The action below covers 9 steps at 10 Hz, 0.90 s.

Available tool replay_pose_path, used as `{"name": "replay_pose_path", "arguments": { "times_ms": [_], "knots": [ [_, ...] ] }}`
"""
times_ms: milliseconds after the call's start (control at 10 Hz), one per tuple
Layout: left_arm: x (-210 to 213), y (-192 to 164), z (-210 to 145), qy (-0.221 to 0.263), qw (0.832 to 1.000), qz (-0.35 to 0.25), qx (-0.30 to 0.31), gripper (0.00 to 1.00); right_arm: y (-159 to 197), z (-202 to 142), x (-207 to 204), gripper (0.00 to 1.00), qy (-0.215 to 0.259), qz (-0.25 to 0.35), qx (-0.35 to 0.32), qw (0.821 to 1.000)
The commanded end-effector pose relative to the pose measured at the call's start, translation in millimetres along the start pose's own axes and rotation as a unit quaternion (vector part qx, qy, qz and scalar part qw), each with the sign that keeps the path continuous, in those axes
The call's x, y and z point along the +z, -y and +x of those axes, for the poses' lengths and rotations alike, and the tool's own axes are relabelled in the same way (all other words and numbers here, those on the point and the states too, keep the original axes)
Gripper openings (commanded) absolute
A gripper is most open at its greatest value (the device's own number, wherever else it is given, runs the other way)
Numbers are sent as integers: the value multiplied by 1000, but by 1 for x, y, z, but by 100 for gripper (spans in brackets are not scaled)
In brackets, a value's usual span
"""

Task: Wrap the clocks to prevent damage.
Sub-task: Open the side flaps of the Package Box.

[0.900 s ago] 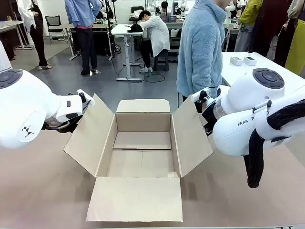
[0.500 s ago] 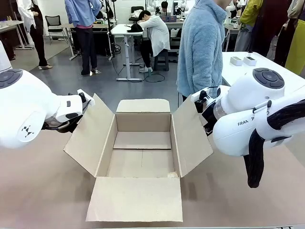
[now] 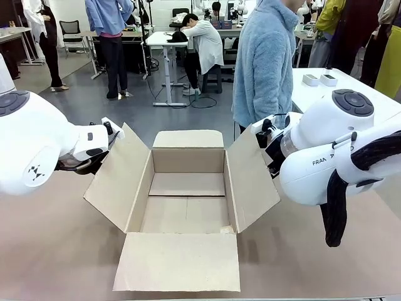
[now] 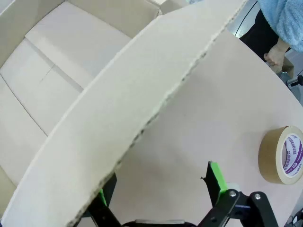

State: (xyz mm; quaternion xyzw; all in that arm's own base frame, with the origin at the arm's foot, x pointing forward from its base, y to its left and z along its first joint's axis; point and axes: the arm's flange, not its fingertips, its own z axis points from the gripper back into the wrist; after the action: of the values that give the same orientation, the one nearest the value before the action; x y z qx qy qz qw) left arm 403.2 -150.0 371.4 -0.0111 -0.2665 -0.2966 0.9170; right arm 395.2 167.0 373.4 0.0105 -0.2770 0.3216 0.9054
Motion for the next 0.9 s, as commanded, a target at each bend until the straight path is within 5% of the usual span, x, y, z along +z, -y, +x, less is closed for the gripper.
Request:
{"name": "replay_pose_path", "arguments": {
  "times_ms": [0,300,500,800],
  "knots": [
    [0,0,0,0,1000,0,0,100,0,0,0,100,0,0,0,1000],
    [0,0,0,0,1000,0,0,100,0,0,0,100,0,0,0,1000],
    [41,-50,9,-40,999,1,2,100,41,2,51,100,3,-6,-63,998],
    [131,-71,25,-39,998,44,-31,100,57,20,147,100,10,-49,-73,996]
  ]
}}
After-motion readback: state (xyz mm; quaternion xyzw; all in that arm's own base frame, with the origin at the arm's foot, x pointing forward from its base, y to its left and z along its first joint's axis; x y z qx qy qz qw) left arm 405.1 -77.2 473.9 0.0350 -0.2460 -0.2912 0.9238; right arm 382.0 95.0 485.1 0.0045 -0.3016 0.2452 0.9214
